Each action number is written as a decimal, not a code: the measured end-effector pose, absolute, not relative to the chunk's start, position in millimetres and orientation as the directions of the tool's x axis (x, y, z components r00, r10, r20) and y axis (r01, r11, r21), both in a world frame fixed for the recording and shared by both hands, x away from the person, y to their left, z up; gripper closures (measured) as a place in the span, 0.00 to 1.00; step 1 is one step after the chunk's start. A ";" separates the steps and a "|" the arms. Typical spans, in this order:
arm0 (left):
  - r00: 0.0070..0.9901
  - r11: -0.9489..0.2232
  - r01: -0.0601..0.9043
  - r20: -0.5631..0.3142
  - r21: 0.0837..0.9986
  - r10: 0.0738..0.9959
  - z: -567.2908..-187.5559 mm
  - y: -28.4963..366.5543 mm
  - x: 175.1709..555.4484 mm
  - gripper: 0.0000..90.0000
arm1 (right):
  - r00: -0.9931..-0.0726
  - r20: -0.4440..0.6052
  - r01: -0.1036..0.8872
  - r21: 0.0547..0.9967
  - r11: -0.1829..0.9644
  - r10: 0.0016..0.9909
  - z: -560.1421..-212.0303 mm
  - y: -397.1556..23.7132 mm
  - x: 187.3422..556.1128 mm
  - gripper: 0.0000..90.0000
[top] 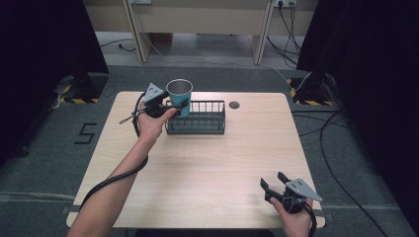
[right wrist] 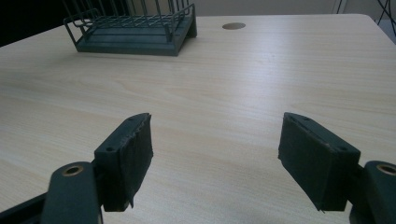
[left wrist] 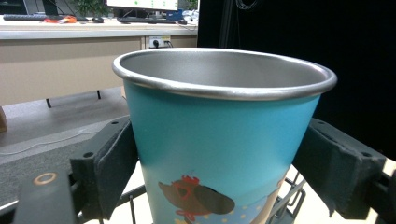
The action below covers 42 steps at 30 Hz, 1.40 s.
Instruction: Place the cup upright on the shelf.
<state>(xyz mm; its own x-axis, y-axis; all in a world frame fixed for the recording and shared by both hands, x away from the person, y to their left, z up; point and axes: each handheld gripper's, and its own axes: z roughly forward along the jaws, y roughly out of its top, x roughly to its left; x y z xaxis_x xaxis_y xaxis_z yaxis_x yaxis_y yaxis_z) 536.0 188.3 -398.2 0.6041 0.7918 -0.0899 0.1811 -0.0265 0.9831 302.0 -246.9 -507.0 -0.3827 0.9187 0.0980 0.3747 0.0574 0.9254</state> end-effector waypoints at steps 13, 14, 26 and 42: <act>0.589 -0.033 0.208 -0.099 0.977 0.802 -409.5 179.1 548.7 0.17 | -0.382 0.108 0.381 0.923 0.050 0.918 -507.8 -247.0 301.8 0.30; 0.589 -0.033 0.211 -0.100 0.977 0.802 -410.3 178.5 549.7 0.17 | -0.381 0.109 0.381 0.923 0.049 0.918 -507.7 -247.0 301.7 0.30; 0.574 -0.045 0.221 -0.093 0.974 0.814 -416.3 171.7 559.6 0.17 | -0.382 0.106 0.383 0.922 0.053 0.918 -508.6 -247.4 301.5 0.30; 0.564 -0.056 0.237 -0.090 0.970 0.821 -427.7 165.8 567.9 0.17 | -0.382 0.114 0.387 0.921 0.047 0.917 -509.3 -247.7 301.4 0.30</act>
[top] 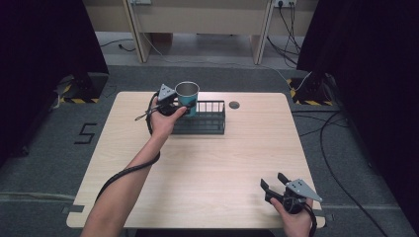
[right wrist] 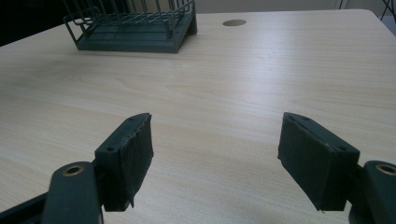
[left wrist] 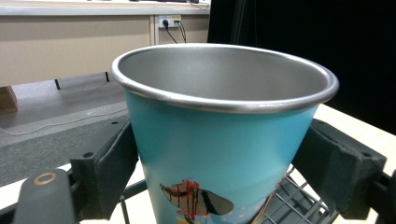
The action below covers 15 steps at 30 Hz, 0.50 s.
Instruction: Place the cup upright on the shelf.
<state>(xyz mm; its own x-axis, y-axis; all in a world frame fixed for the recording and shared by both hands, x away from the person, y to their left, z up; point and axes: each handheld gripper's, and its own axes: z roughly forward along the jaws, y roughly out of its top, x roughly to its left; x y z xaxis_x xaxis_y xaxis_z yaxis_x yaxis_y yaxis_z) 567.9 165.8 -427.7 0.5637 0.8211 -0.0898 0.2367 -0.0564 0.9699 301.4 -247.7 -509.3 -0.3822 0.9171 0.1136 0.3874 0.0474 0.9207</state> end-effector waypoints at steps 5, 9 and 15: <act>0.562 -0.061 0.247 -0.091 0.967 0.822 -432.9 163.3 568.4 0.17 | -0.385 0.111 0.387 0.921 0.050 0.916 -509.6 -248.2 301.7 0.30; 0.560 -0.064 0.255 -0.093 0.965 0.823 -437.5 162.2 568.4 0.17 | -0.385 0.110 0.385 0.922 0.051 0.916 -509.7 -248.4 301.7 0.30; 0.559 -0.065 0.267 -0.100 0.962 0.823 -443.2 161.2 568.0 0.17 | -0.385 0.109 0.384 0.922 0.052 0.916 -509.8 -248.5 301.7 0.30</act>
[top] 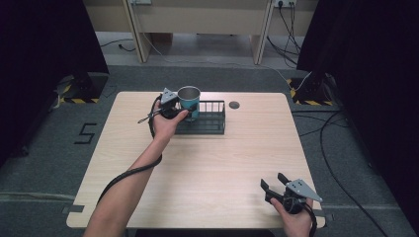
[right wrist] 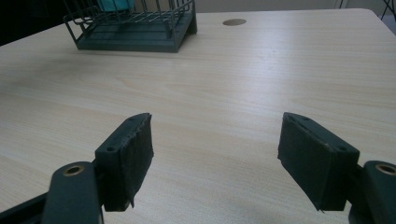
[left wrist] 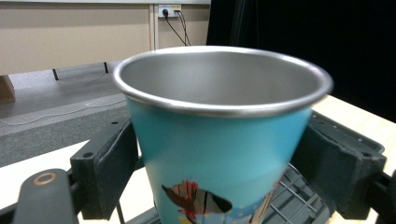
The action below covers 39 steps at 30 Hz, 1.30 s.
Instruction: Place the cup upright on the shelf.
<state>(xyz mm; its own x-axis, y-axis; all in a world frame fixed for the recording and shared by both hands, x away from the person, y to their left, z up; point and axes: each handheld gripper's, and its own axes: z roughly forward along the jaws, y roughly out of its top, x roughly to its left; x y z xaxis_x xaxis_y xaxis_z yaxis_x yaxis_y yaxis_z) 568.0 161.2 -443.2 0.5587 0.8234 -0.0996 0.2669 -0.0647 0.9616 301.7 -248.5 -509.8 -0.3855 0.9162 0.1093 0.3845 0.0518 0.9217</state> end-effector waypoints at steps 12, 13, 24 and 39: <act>0.568 -0.084 0.252 -0.077 0.964 0.819 -439.9 159.0 564.2 0.32 | -0.387 0.111 0.388 0.920 0.052 0.915 -509.9 -247.2 301.2 0.30; 0.566 -0.081 0.254 -0.080 0.964 0.820 -441.4 159.3 563.5 0.32 | -0.387 0.110 0.388 0.920 0.053 0.916 -509.9 -247.5 301.2 0.30; 0.540 -0.076 0.260 -0.079 0.963 0.838 -446.1 172.7 552.5 0.29 | -0.386 0.112 0.394 0.918 0.054 0.916 -510.5 -247.5 301.4 0.30; 0.546 -0.119 0.283 -0.058 0.952 0.836 -444.1 187.1 538.2 0.22 | -0.388 0.109 0.390 0.919 0.056 0.915 -509.8 -245.9 301.3 0.30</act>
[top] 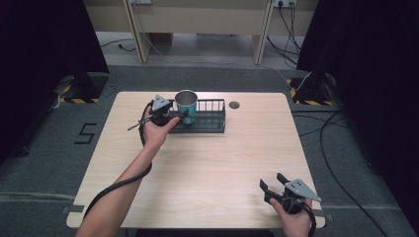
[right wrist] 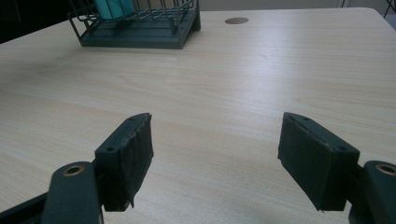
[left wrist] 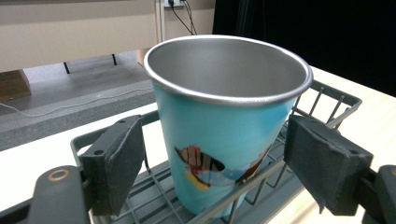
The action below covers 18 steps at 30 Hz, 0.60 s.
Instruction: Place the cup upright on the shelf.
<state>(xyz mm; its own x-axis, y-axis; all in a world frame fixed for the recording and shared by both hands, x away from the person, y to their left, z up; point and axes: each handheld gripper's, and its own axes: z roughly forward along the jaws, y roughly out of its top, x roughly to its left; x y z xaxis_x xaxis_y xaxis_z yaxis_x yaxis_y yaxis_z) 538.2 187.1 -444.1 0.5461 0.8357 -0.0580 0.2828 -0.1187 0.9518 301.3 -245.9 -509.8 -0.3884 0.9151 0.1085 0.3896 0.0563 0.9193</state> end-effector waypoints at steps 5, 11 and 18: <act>0.546 -0.118 0.286 -0.060 0.951 0.836 -443.4 191.9 534.1 0.22 | -0.388 0.109 0.390 0.919 0.056 0.915 -509.8 -245.9 301.2 0.30; 0.546 -0.118 0.290 -0.063 0.950 0.835 -442.0 196.6 528.3 0.21 | -0.387 0.109 0.389 0.919 0.055 0.916 -509.5 -245.6 301.1 0.30; 0.560 -0.125 0.289 -0.062 0.949 0.826 -438.2 201.1 517.3 0.19 | -0.383 0.110 0.389 0.920 0.053 0.917 -509.2 -245.7 300.7 0.30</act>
<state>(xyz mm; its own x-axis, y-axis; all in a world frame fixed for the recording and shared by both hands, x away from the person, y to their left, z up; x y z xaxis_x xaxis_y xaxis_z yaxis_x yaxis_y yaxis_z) 517.3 201.1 -438.2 0.5601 0.8261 -0.0618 0.2894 -0.1252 0.9490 300.7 -245.7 -509.2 -0.3835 0.9170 0.1099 0.3893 0.0526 0.9196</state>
